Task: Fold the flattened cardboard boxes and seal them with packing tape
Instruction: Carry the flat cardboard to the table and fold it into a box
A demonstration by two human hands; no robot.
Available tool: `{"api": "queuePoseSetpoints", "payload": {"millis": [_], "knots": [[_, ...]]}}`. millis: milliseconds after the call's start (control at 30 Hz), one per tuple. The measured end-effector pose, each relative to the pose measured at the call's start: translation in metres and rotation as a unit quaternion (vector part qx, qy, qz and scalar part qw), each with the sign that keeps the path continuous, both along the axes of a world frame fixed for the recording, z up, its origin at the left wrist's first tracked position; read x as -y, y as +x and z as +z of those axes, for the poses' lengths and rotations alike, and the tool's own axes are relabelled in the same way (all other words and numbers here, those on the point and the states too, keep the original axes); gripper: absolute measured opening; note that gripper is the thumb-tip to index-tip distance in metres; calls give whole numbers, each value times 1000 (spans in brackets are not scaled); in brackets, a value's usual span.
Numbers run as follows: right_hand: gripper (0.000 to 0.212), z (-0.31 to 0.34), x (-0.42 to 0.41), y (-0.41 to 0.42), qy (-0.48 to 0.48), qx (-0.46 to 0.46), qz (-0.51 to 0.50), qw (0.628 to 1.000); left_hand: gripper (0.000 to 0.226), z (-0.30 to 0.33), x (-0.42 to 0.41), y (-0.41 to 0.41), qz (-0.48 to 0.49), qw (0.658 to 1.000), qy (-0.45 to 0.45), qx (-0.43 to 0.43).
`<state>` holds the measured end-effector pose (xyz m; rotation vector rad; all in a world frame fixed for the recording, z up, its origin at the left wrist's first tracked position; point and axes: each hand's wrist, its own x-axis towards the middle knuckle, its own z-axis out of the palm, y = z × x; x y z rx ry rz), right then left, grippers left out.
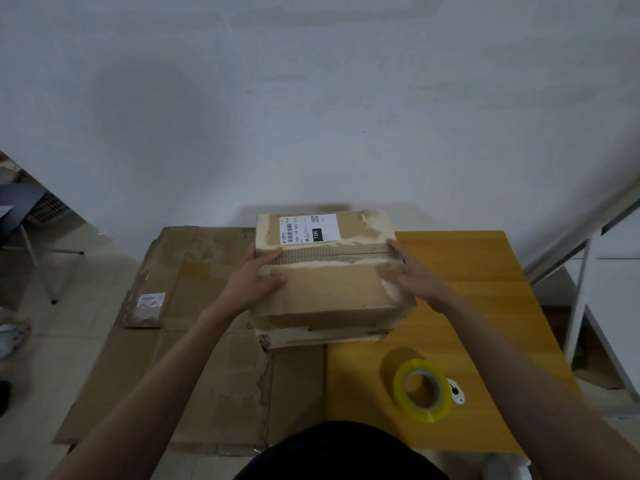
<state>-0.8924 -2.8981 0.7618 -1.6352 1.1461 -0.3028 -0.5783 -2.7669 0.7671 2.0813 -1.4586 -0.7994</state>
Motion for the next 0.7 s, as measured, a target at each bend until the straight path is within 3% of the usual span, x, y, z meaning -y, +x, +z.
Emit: {"api": "queuePoseSetpoints", "payload": {"millis": [700], "knots": [[73, 7, 5, -99, -31, -71, -169, 983, 64, -6, 81, -85, -144, 989, -32, -31]]}}
